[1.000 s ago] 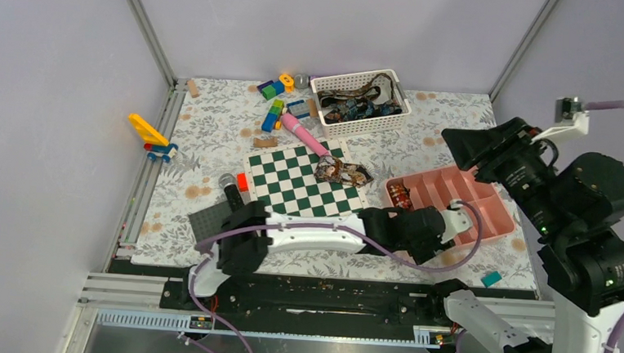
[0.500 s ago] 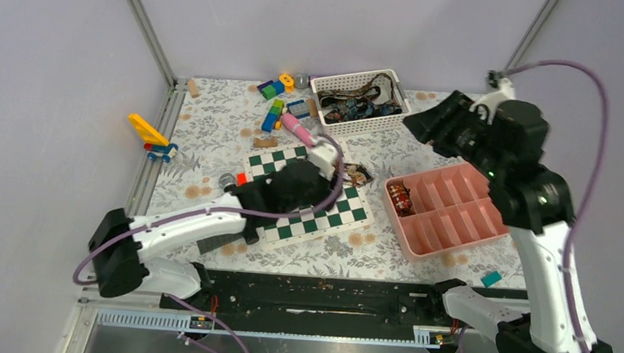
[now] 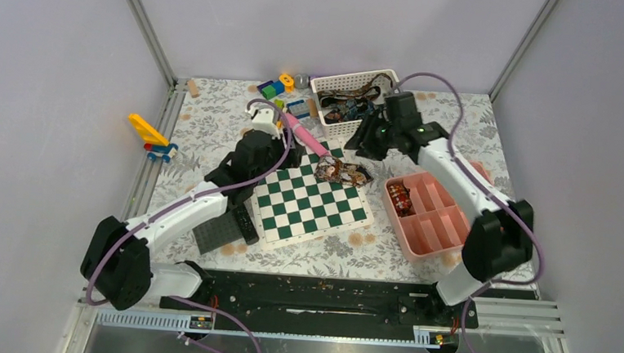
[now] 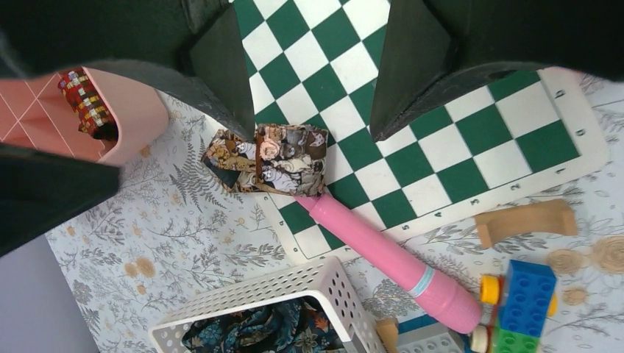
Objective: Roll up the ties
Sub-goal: Pick up the tie at the center of the board.
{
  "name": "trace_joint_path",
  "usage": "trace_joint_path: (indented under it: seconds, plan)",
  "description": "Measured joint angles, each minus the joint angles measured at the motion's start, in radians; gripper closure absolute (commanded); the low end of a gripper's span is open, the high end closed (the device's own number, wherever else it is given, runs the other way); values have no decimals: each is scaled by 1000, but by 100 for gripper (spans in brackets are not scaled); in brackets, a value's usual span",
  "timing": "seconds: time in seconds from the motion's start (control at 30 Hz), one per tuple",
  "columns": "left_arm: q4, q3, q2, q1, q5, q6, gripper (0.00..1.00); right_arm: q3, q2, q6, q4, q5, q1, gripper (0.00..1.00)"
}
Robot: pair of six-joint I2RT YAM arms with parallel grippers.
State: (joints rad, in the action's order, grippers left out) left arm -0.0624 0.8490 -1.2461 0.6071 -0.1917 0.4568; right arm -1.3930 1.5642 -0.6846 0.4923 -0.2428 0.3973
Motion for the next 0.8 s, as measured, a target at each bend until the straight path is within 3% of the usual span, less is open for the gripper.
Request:
trace_joint_path:
  seconds: [0.4, 0.8]
  plan:
    - [-207, -6, -260, -62, 164, 24, 41, -6, 311, 14, -147, -37, 72, 58]
    - [-256, 50, -424, -63, 251, 32, 43, -17, 382, 48, -162, -2, 76, 63]
